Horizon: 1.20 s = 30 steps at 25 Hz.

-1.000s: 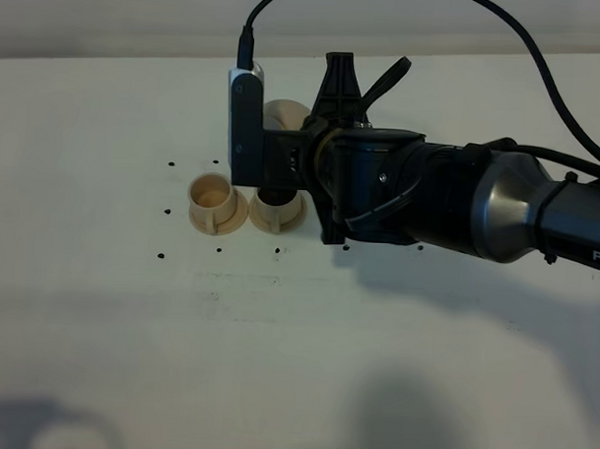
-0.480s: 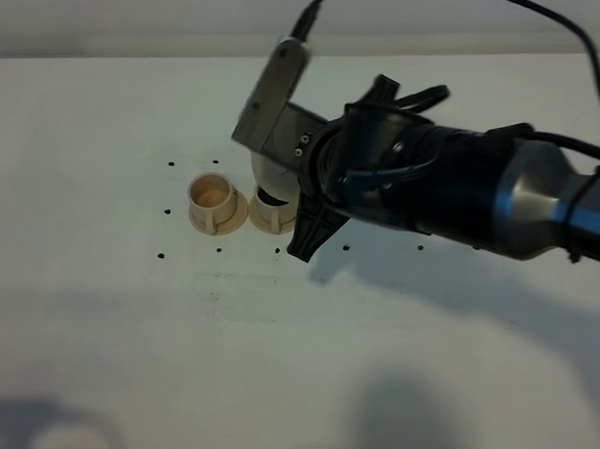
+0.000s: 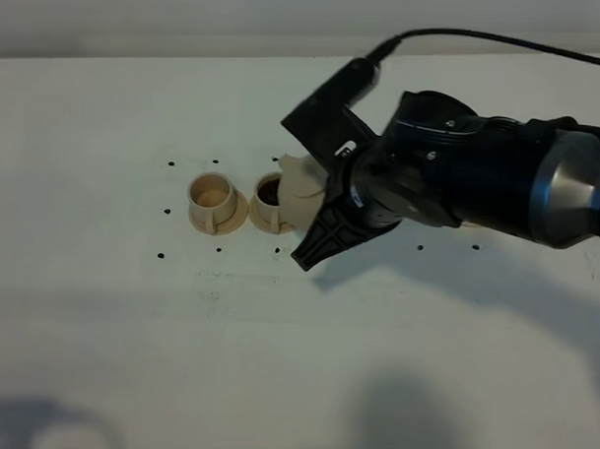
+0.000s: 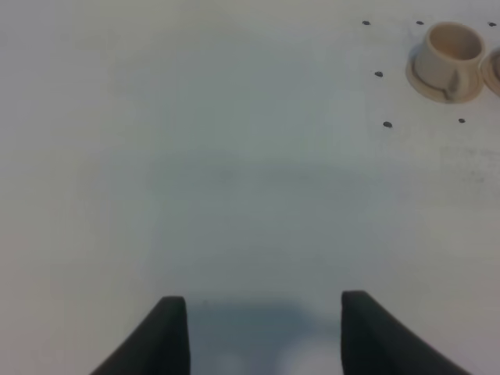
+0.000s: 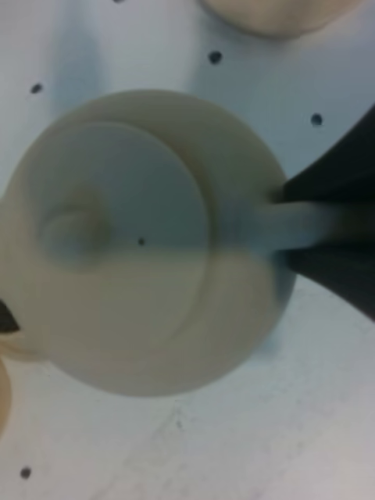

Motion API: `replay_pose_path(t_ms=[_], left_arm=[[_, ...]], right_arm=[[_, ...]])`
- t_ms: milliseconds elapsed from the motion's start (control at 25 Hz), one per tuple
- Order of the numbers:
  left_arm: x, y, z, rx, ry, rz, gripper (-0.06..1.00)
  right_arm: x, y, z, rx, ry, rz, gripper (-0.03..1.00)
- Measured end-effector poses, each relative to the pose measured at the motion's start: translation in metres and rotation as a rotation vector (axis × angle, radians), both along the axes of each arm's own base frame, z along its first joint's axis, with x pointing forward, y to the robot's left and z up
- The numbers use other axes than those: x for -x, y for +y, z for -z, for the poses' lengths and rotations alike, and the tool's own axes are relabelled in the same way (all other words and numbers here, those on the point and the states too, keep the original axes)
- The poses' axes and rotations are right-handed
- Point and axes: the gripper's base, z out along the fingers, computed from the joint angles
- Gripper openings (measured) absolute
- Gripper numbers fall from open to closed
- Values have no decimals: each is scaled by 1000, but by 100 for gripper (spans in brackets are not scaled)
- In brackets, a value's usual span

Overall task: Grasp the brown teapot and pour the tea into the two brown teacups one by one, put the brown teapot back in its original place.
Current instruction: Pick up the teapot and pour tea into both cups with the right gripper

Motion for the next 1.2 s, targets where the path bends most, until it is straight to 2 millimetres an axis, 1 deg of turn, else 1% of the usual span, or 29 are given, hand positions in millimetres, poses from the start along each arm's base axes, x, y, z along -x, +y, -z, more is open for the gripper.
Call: replay_pose_path(t_ms=[120, 240, 480, 680, 840, 1040, 1200], left_arm=[[0, 0, 0, 0, 0, 0, 50], [0, 0, 0, 1, 0, 0, 50], [0, 0, 0, 1, 0, 0, 50], [0, 0, 0, 0, 0, 0, 50], [0, 0, 0, 1, 0, 0, 50], [0, 0, 0, 1, 0, 0, 50], [0, 0, 0, 1, 0, 0, 50]], right_arm=[[0, -3, 7, -19, 5, 3, 8], [-2, -1, 13, -32, 4, -4, 8], [-8, 4, 38, -38, 43, 7, 8], [-12, 2, 42, -40, 49, 19, 8], [-15, -3, 45, -56, 45, 31, 8], [-11, -15, 61, -75, 78, 57, 8], [-9, -19, 67, -88, 88, 65, 8]])
